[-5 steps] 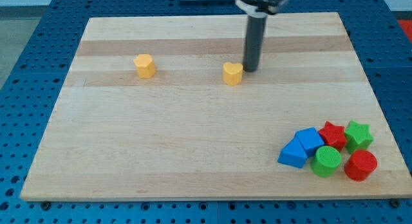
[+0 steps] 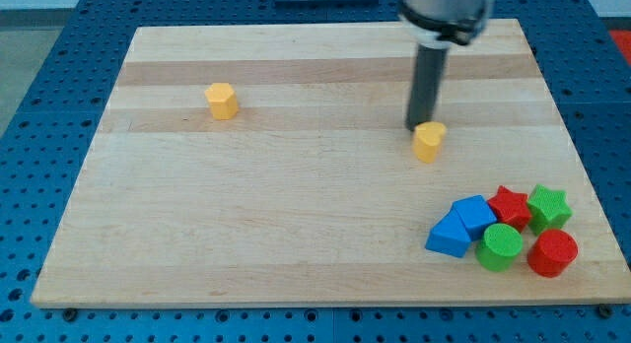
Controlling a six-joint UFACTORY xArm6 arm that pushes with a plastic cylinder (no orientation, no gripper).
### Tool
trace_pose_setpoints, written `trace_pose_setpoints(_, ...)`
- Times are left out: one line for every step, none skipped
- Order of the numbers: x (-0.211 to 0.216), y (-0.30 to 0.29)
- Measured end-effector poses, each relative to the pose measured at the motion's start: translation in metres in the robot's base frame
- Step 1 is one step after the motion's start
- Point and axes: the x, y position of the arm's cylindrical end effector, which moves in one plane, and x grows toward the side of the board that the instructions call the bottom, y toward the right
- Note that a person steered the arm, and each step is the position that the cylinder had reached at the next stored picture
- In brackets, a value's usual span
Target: Push the yellow heart into the red star
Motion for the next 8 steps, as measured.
trace_pose_setpoints(0.020, 0.042)
trace_pose_setpoints(0.039, 0.044)
trace_pose_setpoints(0.012, 0.001)
trace_pose_setpoints(-0.014, -0.038)
trace_pose_setpoints(0.009, -0.089)
trace_pose_setpoints(0.027, -0.055)
trace_pose_setpoints(0.009, -0.014)
trace_pose_setpoints(0.009, 0.019)
